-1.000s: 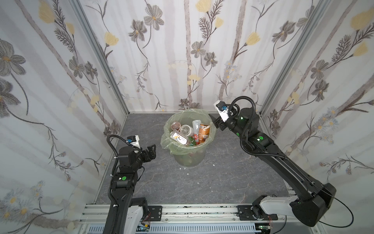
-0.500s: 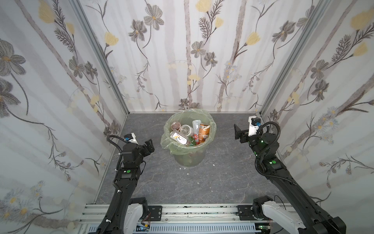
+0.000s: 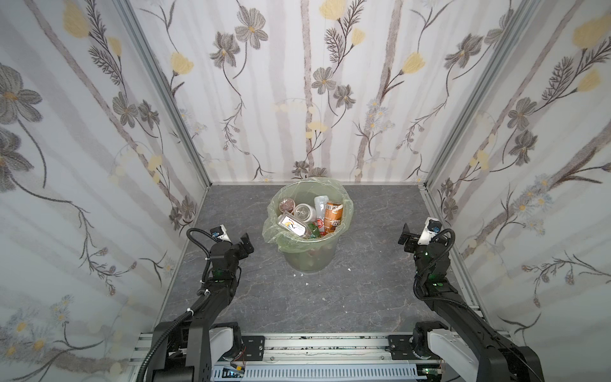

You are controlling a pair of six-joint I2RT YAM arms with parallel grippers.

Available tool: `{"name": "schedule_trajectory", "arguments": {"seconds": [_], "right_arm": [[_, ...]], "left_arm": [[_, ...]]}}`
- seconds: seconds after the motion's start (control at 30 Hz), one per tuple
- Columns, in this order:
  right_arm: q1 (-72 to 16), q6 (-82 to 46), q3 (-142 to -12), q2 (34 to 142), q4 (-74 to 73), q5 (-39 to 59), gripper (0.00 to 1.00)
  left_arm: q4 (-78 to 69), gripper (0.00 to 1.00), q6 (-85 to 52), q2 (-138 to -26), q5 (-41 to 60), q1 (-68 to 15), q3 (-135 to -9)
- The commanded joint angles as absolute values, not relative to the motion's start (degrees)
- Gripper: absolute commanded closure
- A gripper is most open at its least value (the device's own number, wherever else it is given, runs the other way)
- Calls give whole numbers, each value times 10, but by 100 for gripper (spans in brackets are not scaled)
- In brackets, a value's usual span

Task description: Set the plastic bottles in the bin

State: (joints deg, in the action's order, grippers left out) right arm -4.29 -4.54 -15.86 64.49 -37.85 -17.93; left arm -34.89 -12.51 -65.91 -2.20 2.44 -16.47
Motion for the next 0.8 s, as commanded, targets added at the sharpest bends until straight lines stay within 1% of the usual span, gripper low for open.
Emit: {"name": "schedule_trajectory", "arguments": {"seconds": [0.0, 0.17, 0.27, 0.37, 0.47, 0.5, 0.53, 0.6, 0.67, 0.7, 0.77], "right_arm": [[-36, -58, -131, 679, -516, -221, 0], [-30, -58, -90, 728, -641, -198, 0], [-28, -51, -87, 742, -675, -184, 0], [-26, -50, -73, 797, -764, -174, 0], [-26, -43, -85, 847, -783, -157, 0], [-27, -40, -87, 867, -809, -156, 0], [-27, -39, -89, 865, -809, -157, 0], [-26, -48, -98, 850, -758, -164, 0], [-25, -46, -94, 866, -795, -164, 0], [-25, -45, -99, 862, -782, -168, 0], [-26, -46, -104, 859, -763, -171, 0]], "left_arm": [[-464, 3, -68, -693, -29, 21, -160], [-574, 0, -42, -752, -10, 15, -132], [-638, 0, -32, -770, -2, 12, -122], [-651, 0, -24, -798, 4, 12, -137], [-655, 0, -32, -815, 23, 11, -147], [-679, 0, -34, -827, 25, 10, -142], [-727, 0, -33, -856, 25, 7, -131], [-832, 0, -24, -919, 15, -2, -113], [-813, 0, -27, -904, 3, -4, -107], [-830, 0, -27, -912, 0, -4, -107], [-812, 0, -32, -910, -11, -4, -115]]}}
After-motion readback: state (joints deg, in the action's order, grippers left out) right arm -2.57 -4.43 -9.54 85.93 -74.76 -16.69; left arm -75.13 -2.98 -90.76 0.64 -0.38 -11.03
